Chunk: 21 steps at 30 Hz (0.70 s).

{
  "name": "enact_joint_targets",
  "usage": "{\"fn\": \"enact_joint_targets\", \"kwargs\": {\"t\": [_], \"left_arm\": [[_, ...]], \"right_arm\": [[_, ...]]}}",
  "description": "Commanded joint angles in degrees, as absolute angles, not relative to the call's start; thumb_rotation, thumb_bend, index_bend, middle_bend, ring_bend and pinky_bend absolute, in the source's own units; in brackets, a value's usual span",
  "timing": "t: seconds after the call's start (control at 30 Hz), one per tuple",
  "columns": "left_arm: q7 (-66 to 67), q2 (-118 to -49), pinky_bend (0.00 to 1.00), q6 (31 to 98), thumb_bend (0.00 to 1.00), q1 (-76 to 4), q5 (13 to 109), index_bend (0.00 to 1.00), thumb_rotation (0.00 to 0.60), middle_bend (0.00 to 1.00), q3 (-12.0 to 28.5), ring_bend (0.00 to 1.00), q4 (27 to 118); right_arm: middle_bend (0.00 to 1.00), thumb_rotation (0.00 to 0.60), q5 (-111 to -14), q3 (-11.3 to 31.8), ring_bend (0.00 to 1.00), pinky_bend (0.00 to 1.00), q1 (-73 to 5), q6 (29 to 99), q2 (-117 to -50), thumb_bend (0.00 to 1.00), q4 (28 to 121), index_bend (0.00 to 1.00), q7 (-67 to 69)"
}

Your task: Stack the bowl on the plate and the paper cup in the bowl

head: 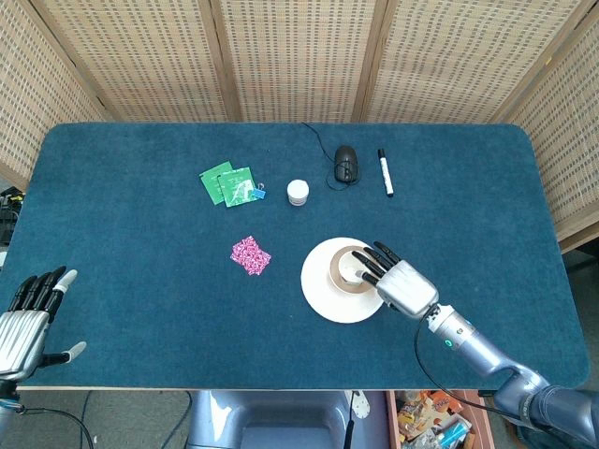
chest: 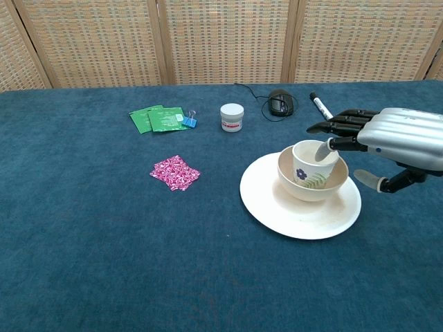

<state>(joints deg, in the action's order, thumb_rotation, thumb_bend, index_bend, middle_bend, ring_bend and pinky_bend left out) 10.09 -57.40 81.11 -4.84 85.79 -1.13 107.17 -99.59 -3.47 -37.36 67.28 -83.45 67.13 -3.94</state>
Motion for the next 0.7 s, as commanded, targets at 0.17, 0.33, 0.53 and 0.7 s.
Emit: {"fn": "enact_joint_targets", "kwargs": {"t": [0.17, 0.33, 0.53, 0.7], "left_arm": [[9.4, -57.12, 0.0, 81.38, 0.0, -4.72, 85.84, 0.0, 0.6, 0.0, -1.1, 0.0, 107.14], [9.06, -56.96, 0.0, 81.57, 0.0, -4.59, 86.28, 0.0, 0.6, 0.0, -1.29, 0.0, 107.09], [8.81, -56.76, 0.0, 82.46, 0.0, -4.13, 87.56, 0.0, 0.6, 0.0, -1.72, 0.0, 107.17], [8.15, -56.72, 0.0, 83.94, 0.0, -3.44, 89.56, 0.0, 0.6, 0.0, -2.28, 0.0, 106.53]], "right_arm": [[0.0, 0.6, -99.37, -1.84, 0.0, 0.03, -36.13, 70.94, -80.3, 0.57, 71.98, 0.15, -5.53], [0.0, 0.6, -98.99, -1.32, 0.0, 0.03, -33.99, 74.79, -75.74, 0.37, 77.81, 0.08, -4.81], [0.0, 0.6, -97.26, -1.82, 0.0, 0.0, -28.87, 80.63, -70.99, 0.0, 84.71, 0.0, -2.58], [0.0, 0.6, -94.63, -3.74, 0.0, 0.0, -20.99, 87.44, -71.89, 0.0, 84.66, 0.0, 0.88]]}}
